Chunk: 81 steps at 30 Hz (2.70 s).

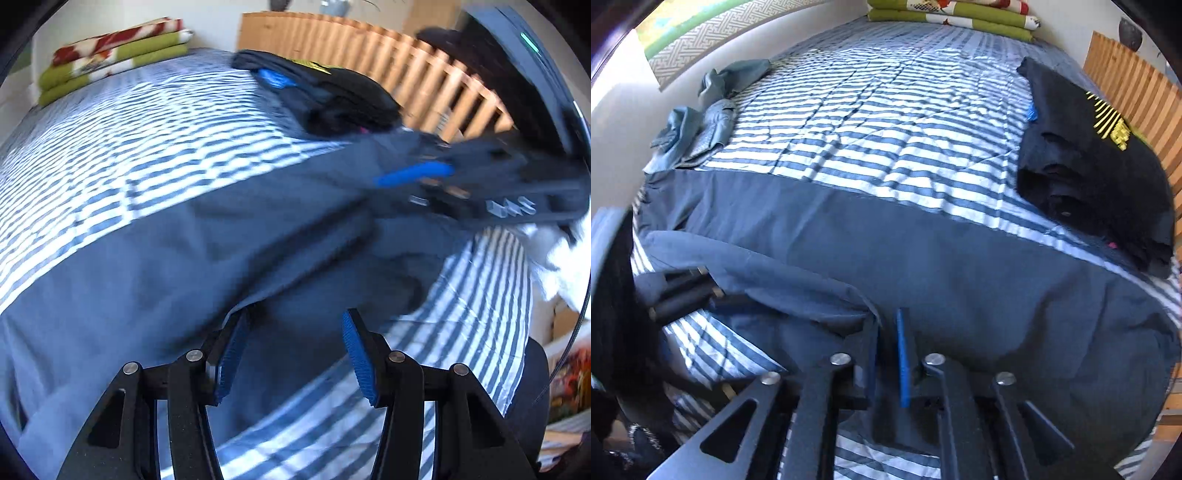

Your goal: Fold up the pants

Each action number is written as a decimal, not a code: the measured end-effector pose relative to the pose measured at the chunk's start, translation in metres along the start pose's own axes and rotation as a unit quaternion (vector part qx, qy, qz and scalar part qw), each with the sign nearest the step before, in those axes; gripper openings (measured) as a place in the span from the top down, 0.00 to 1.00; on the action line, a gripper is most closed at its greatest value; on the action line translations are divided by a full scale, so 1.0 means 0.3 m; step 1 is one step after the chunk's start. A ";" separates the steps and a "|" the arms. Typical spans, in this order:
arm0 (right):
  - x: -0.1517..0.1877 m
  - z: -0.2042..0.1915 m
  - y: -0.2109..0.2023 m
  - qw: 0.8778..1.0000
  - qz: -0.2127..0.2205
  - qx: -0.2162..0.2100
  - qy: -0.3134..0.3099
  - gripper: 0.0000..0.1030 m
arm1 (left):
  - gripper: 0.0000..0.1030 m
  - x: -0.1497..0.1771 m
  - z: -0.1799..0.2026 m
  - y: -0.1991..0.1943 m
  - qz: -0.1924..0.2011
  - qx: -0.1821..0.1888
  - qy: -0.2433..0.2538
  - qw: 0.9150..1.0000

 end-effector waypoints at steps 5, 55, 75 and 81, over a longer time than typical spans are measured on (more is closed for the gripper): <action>0.048 0.024 -0.113 0.999 0.042 0.021 0.025 0.68 | 0.45 -0.023 -0.120 -0.001 -0.009 -0.012 -0.043 0.999; 0.595 0.345 -0.296 0.960 0.067 -0.045 0.269 0.74 | 0.43 0.104 0.528 0.146 -0.072 0.175 0.085 0.978; 0.580 0.457 -0.206 0.952 0.031 0.176 0.248 0.73 | 0.44 0.427 0.381 -0.173 -0.067 0.143 0.027 0.987; 0.467 0.107 -0.335 0.980 0.122 0.119 0.101 0.73 | 0.44 0.462 -0.137 -0.507 0.028 -0.010 -0.119 0.992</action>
Point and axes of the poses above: each gripper's, at about its wrist camera, not at the fingertips, and y roughly the way its jaws point, z to its right, x to its underside, the point moved 3 cm from there along y, roughly the way its jaws point, and after that the axes turned 10 degrees about -y, right-handed, at the moved point
